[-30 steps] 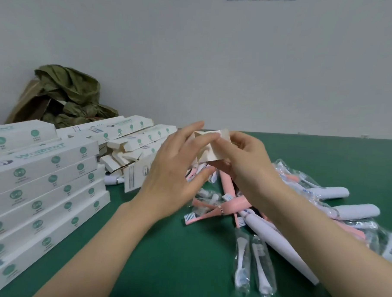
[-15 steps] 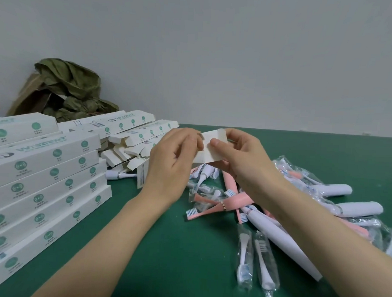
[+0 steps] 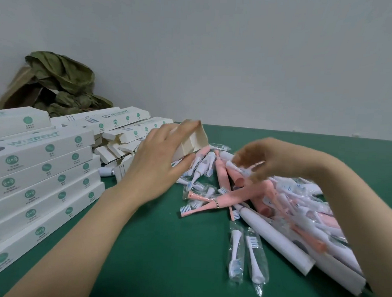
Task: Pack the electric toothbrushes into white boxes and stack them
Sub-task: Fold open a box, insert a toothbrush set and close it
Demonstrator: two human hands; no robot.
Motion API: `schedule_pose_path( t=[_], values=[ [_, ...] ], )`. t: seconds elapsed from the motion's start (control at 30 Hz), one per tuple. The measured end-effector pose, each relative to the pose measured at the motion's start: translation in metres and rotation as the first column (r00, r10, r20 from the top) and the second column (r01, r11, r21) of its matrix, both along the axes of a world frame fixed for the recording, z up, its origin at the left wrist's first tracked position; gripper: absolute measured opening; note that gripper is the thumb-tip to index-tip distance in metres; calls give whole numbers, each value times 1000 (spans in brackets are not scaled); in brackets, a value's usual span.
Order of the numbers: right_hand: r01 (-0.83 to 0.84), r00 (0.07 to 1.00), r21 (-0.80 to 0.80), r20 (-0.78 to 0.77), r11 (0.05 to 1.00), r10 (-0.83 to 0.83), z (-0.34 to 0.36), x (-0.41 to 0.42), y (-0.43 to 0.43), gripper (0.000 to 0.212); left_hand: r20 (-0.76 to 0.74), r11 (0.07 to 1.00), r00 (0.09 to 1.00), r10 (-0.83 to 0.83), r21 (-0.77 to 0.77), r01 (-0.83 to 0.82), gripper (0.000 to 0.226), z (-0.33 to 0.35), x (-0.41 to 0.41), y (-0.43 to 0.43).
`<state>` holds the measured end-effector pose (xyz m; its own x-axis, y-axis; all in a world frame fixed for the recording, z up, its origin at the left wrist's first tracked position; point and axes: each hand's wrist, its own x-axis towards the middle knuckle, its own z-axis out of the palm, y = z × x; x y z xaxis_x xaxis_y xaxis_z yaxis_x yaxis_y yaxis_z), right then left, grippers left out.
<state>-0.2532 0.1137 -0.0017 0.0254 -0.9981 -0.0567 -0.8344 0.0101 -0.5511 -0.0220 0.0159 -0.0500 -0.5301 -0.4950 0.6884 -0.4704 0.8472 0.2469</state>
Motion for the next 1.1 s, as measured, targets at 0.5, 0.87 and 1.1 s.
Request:
schedule_pose_path(
  t=[0.5,0.87,1.1],
  values=[
    [-14,1000,-27,1,1000,14,-17,-26,-10,8,-167,999,985,29,41,-23,56,-4,-3,-1],
    [-224,885,6,-418,974,206,-44,40,-25,72,-158,987,975,156,-21,-161,50,-11,-15,7],
    [-241,934,82,-253,967,254,-53,34,-25,22,-128,992,984,127,-3,-128,52,-12,-15,9]
  ],
)
